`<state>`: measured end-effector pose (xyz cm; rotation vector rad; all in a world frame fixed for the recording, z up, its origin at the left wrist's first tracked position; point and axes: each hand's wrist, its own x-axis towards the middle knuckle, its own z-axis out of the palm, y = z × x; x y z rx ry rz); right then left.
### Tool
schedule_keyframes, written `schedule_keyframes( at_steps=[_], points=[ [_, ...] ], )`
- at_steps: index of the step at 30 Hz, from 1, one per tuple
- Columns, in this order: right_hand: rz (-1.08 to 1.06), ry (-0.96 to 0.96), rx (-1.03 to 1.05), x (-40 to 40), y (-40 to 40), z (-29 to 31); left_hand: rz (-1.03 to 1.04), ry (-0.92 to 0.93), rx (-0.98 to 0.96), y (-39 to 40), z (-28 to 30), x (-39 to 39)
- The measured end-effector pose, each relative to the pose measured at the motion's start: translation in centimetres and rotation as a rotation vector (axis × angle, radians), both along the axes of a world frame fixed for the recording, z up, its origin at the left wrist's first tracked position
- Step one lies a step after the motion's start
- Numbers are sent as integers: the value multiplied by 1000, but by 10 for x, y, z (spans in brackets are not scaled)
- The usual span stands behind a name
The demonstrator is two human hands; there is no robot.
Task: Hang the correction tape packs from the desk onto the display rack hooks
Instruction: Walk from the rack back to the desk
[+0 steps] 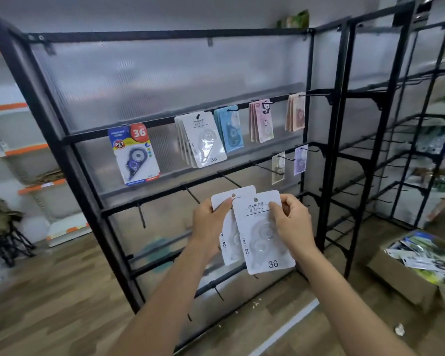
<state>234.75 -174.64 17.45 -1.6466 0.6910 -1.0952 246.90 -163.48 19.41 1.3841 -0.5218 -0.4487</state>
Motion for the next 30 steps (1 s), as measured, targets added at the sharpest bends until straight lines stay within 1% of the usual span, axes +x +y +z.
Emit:
schedule_keyframes(
  at_steps=[4,8,14,20,25,30],
  points=[
    [73,8,11,13,-61,4,89,13,-4,-53,-2,9],
    [146,9,38,26,-103,-3,160,51,-8,-91,-10,14],
    [216,42,-3,48,-149,-24,173,75,14,-137,-24,32],
    [187,47,17,77,-207,-35,166,106,29,-201,-43,62],
    [106,95,40,97,-266,-45,206,9,69,-261,-48,87],
    [76,110,87,115,-306,-60,314,-119,200,-293,-61,100]
  ],
)
